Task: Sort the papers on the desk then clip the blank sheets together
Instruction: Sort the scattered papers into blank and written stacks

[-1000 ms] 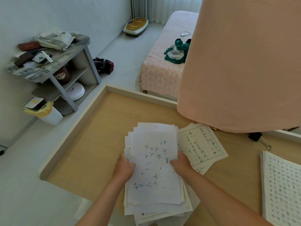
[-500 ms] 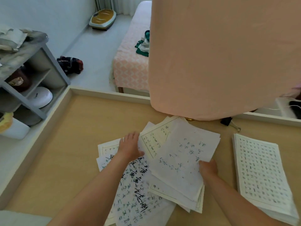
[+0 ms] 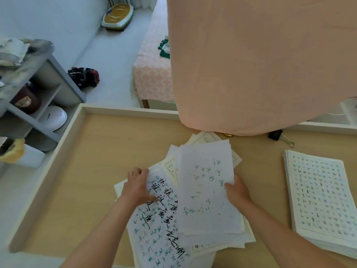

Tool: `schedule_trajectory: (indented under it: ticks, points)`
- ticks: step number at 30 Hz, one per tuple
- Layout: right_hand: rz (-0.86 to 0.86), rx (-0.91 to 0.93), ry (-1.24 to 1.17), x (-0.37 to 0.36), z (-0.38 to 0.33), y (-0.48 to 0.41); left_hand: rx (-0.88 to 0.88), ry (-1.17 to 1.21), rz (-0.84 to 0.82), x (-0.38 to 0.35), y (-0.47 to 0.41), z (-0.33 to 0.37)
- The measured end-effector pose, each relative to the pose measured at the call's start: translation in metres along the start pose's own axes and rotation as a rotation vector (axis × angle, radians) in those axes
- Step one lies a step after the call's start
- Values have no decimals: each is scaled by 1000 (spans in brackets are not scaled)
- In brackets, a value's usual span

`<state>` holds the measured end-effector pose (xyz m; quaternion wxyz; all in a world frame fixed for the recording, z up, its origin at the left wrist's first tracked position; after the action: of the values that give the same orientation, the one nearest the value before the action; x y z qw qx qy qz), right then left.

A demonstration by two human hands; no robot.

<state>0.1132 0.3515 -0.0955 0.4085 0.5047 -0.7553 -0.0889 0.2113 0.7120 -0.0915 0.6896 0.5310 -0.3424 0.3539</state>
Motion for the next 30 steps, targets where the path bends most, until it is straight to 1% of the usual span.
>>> schedule_trajectory:
  ticks: [2,5,6,8,10,13,16,18,22,24,27,28,30]
  points:
    - [-73,20,41,-16,-9,1,52,64,2,0,2,-9]
    - [-163,91,140,-36,-24,3,116,184,-76,-1,0,-23]
    - [-178,104,164,-40,-28,2,119,203,-123,-3,1,-26]
    - [-196,113,204,-44,-31,0,88,157,-207,-6,3,-30]
    - [-187,116,232,-44,-32,-3,76,182,-221,-7,6,-35]
    - [-158,93,229,-45,-33,-7,121,324,-129,1,13,-47]
    - [-145,83,181,-52,-38,-5,127,285,84,32,23,-53]
    - [-159,109,183,-58,-43,-1,137,290,164,53,31,-55]
    - [-150,120,233,-63,-43,4,99,350,165,86,48,-67]
    - [-130,124,268,-64,-44,3,69,466,175,110,60,-83]
    - [-116,87,340,-64,-47,6,-43,611,189,159,83,-95]
    - [-111,73,391,-65,-50,10,-77,620,210,178,91,-97]
    - [-11,119,611,-61,-68,21,-134,637,230,208,106,-93]
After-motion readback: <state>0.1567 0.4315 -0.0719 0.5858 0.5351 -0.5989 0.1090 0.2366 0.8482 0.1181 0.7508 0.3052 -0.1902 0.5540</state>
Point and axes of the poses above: each hand's wrist, its own y-axis away from the middle knuckle, its own x-axis out of the back of the hand, z = x × y, the point moved 10 cm from there along -y, towards the middle knuckle, and after that the axes turned 1 degree about -x, right-handed, at the moved point
